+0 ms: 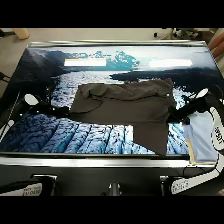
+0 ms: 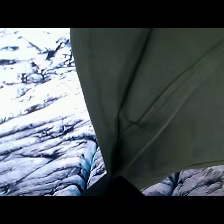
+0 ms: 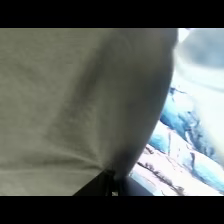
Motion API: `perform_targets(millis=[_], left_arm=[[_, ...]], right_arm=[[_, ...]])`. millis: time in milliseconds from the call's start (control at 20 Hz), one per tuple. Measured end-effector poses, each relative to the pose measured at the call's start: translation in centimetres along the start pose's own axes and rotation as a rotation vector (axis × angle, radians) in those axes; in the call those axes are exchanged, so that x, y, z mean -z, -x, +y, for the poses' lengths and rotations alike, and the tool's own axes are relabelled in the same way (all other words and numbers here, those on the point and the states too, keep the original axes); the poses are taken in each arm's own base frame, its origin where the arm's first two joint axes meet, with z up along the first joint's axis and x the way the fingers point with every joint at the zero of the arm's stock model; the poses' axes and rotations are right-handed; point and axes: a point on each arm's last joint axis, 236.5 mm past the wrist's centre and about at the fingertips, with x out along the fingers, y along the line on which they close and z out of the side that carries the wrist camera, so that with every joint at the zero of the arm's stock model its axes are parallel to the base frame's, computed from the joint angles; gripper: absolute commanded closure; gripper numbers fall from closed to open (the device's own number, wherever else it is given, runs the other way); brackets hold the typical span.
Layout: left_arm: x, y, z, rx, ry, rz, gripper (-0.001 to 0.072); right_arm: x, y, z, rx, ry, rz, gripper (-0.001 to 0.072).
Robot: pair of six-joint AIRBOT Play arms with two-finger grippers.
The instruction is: Fold the shirts.
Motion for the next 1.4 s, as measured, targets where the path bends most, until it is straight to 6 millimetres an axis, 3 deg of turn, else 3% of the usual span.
perform_targets(millis=[100, 200, 300, 400, 450, 550, 600, 650, 750, 800, 900, 1000, 1100, 1250, 1400], left_arm=[[-2.3, 2.7, -0.8, 0.004, -0.023, -0.085, 0.0685], [-6.6, 8.4, -2.4, 0.008, -0.072, -0.253, 0.0684], [-11.2, 18.1, -5.1, 0.003, -0.146, -0.502, 0.0684], [-13.6, 31.4, -9.1, -0.005, -0.236, -0.818, 0.0684], [-13.3, 38.7, -11.3, -0.016, -0.283, -0.989, 0.0684], [-9.7, 50.7, -15.1, -0.043, -0.365, -1.281, 0.0684], [-7.3, 54.9, -16.7, -0.048, -0.390, -1.392, 0.0684], [-4.7, 58.3, -18.0, -0.051, -0.411, -1.480, 0.0684], [-0.6, 61.9, -19.9, -0.046, -0.438, -1.577, 0.0684], [0.5, 62.5, -20.2, -0.054, -0.444, -1.591, 0.0684], [2.0, 63.0, -20.2, -0.086, -0.450, -1.593, 0.0684], [1.9, 62.1, -19.3, -0.135, -0.442, -1.548, 0.0684], [0.3, 59.3, -17.1, -0.197, -0.411, -1.426, 0.0684], [-3.9, 51.0, -12.0, -0.250, -0.330, -1.133, 0.0684], [-7.7, 38.9, -5.6, -0.258, -0.218, -0.785, 0.0684]], right_arm=[[-1.0, 2.9, 1.5, -0.020, 0.040, -0.085, 0.0688], [-2.2, 8.8, 4.7, -0.048, 0.128, -0.246, 0.0687], [-2.0, 18.0, 9.1, -0.078, 0.250, -0.487, 0.0687], [1.2, 30.2, 14.4, -0.105, 0.385, -0.834, 0.0688], [4.1, 35.9, 16.6, -0.113, 0.444, -1.012, 0.0688], [12.3, 46.1, 19.6, -0.116, 0.541, -1.366, 0.0688], [16.9, 49.8, 20.4, -0.110, 0.576, -1.515, 0.0688], [21.0, 52.2, 20.8, -0.103, 0.602, -1.624, 0.0688], [26.3, 54.2, 20.9, -0.087, 0.629, -1.737, 0.0688], [28.0, 54.6, 20.8, -0.078, 0.638, -1.765, 0.0688], [29.4, 54.5, 20.7, -0.068, 0.647, -1.775, 0.0688], [28.7, 53.7, 20.4, -0.051, 0.640, -1.733, 0.0688], [26.1, 51.8, 19.9, -0.034, 0.626, -1.627, 0.0688], [18.6, 45.5, 18.5, -0.014, 0.576, -1.302, 0.0689], [10.6, 36.2, 16.1, -0.023, 0.488, -0.896, 0.0689]])
